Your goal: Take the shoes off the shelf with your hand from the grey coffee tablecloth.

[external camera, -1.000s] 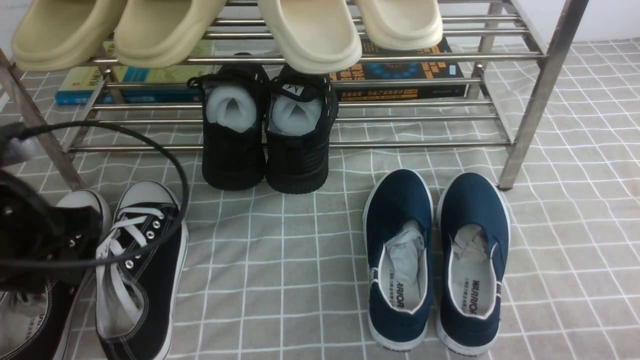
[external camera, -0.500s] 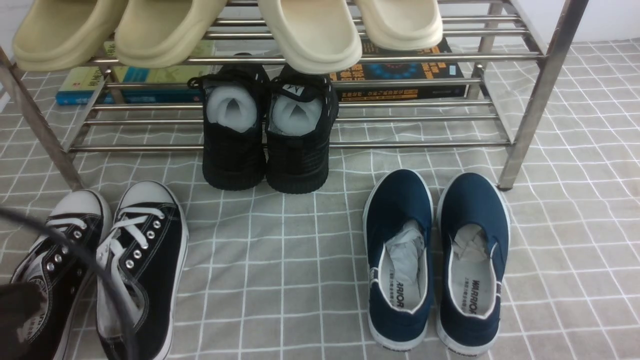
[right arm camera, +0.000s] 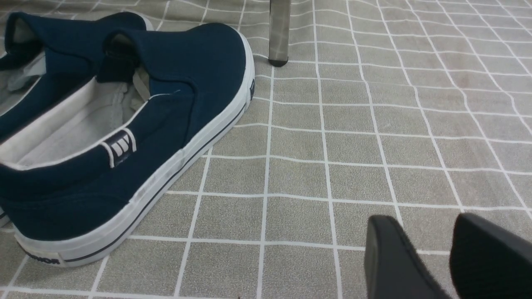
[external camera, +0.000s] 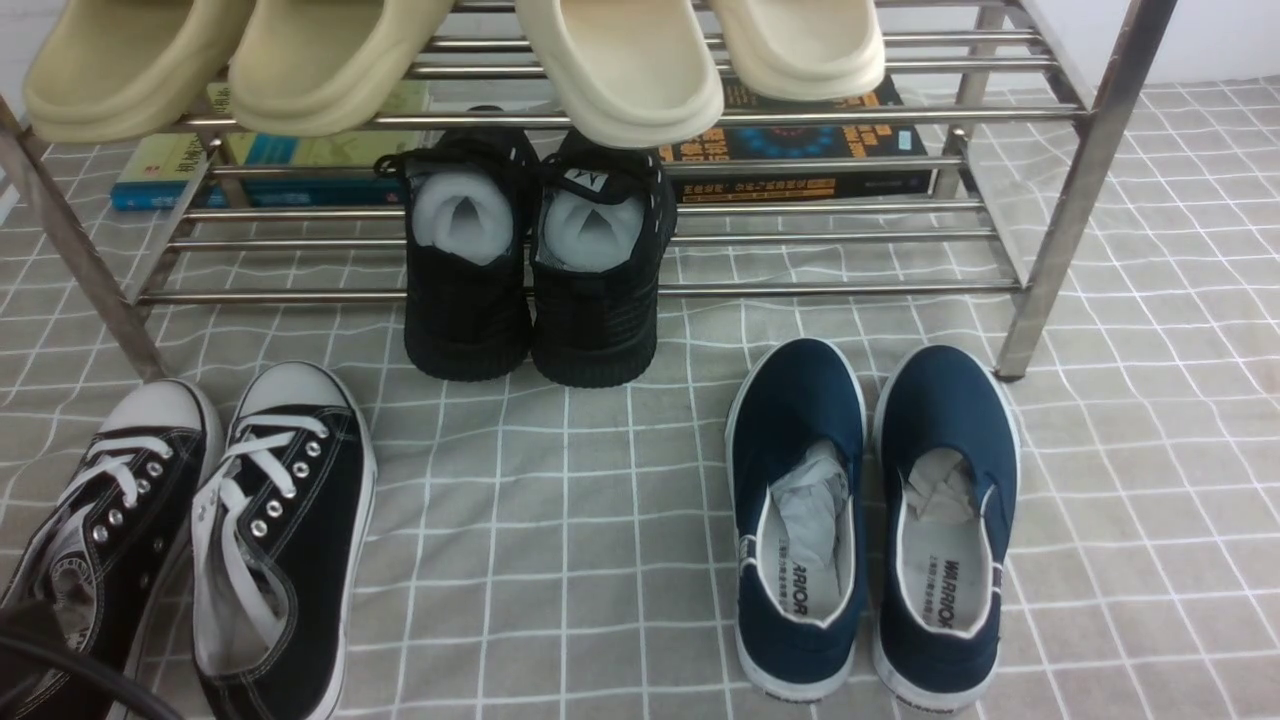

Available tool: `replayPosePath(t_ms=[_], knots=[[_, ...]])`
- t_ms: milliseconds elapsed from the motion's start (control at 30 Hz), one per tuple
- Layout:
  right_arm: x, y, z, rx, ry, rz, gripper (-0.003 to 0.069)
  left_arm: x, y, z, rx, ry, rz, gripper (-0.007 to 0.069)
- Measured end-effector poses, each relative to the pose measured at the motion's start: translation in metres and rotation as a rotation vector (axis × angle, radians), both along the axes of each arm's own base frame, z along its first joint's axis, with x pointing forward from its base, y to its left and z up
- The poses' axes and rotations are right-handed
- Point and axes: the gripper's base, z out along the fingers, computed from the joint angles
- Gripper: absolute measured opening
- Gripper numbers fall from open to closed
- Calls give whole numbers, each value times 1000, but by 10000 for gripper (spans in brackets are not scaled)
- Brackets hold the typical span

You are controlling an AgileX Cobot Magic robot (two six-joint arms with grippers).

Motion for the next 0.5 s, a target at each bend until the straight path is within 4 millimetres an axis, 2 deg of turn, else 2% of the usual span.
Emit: replayPosePath(t_ms=[267,367,500], knots=[[0,0,0,0,0,0,239,3,5,-4,59,-20,29,15],[0,0,0,0,0,0,239,9,7,-17,86,-50,53,19],[0,0,0,0,0,0,239,10,12,-49,91,-120,108,22]])
